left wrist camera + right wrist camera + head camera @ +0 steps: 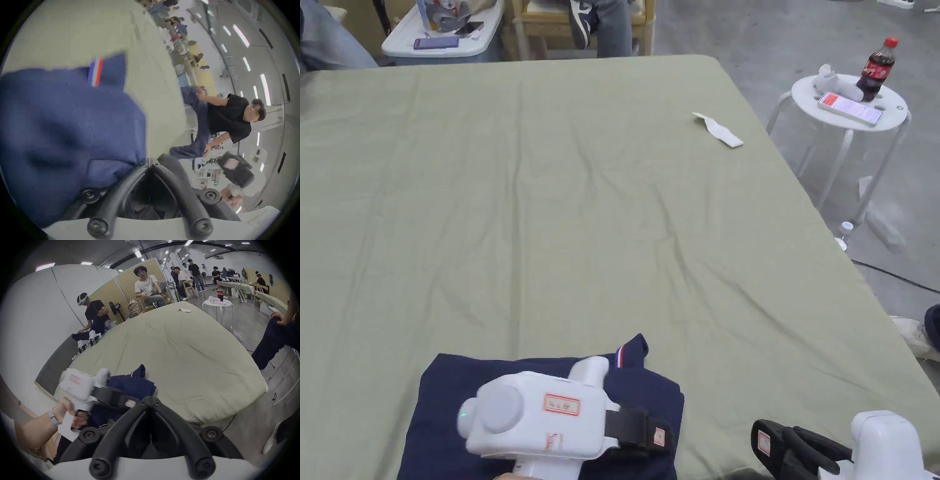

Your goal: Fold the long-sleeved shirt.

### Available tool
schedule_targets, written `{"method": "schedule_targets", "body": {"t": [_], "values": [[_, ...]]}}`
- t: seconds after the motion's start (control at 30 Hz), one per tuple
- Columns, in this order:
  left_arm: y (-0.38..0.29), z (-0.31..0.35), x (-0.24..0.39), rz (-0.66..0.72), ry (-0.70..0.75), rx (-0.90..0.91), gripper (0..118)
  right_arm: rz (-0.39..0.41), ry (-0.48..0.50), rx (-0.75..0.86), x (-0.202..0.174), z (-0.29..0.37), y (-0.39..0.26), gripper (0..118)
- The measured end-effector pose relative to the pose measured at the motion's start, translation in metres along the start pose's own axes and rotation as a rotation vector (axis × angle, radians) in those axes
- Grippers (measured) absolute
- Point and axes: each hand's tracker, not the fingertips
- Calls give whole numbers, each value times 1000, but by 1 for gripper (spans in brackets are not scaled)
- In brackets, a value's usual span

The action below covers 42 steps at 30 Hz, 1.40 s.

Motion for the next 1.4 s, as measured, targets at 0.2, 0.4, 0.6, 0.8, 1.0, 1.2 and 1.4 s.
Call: {"method": "schedule_targets", "body": {"t": [0.2, 0.4, 0.6, 0.8, 1.0, 1.2, 1.4], "values": [[-17, 184, 8, 15, -216, 492, 0, 114, 19, 74, -23, 4, 32, 0], [-78, 276, -45, 110, 54, 623, 0, 243, 75, 69, -61, -16, 55, 0], [-125, 277, -95, 302, 34, 687, 0, 290, 135, -6, -95, -47, 53, 0], [-127, 272, -99, 305, -4, 669, 0, 324, 137, -50, -108, -63, 42, 0], [-116, 264, -90, 249, -22, 645, 0, 344, 107, -80, -112, -67, 48, 0], [-97, 270, -100, 235, 68, 657, 0, 381, 66, -240, -104, -125, 55, 0], [-87, 263, -105, 257, 68, 636, 0, 435, -25, -538, -89, -221, 3, 0]]}}
